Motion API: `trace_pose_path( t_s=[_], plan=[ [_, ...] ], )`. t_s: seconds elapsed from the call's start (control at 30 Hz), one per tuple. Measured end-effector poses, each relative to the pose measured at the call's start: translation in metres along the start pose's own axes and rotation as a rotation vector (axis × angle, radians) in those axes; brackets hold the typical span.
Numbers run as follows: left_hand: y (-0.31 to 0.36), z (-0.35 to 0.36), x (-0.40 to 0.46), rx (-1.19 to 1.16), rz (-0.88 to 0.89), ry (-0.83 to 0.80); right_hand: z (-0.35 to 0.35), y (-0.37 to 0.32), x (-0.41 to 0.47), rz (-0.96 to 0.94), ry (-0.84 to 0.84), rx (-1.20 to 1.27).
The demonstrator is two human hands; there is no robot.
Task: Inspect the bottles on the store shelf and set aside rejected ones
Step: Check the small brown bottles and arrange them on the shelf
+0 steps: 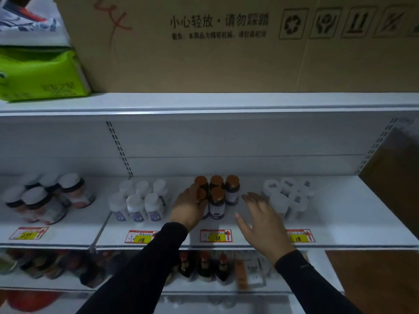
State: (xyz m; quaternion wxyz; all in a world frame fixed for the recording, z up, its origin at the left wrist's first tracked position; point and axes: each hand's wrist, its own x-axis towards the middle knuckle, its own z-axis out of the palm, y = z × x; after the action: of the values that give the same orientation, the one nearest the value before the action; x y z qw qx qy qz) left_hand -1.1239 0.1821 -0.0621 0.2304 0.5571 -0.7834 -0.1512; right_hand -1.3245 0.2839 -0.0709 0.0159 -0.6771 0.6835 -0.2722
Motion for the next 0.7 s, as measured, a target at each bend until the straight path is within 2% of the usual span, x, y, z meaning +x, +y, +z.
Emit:
trace_pose_path(
  t_s=[0.2, 0.5, 0.7],
  plan=[
    [0.002, -0.037, -0.02, -0.212, 0.033, 0.103, 0.009, -0.028, 0.003, -0.017, 0.025, 0.102],
    [0.009, -0.089, -0.029, -0.493, -0.052, 0.08, 0.022, -0.089, 0.003, 0.034, -0.077, 0.417],
    [0.004, -0.091, -0.024, -0.589, -0.058, 0.043, 0.024, -0.103, 0.0, 0.045, -0.038, 0.522]
  ],
)
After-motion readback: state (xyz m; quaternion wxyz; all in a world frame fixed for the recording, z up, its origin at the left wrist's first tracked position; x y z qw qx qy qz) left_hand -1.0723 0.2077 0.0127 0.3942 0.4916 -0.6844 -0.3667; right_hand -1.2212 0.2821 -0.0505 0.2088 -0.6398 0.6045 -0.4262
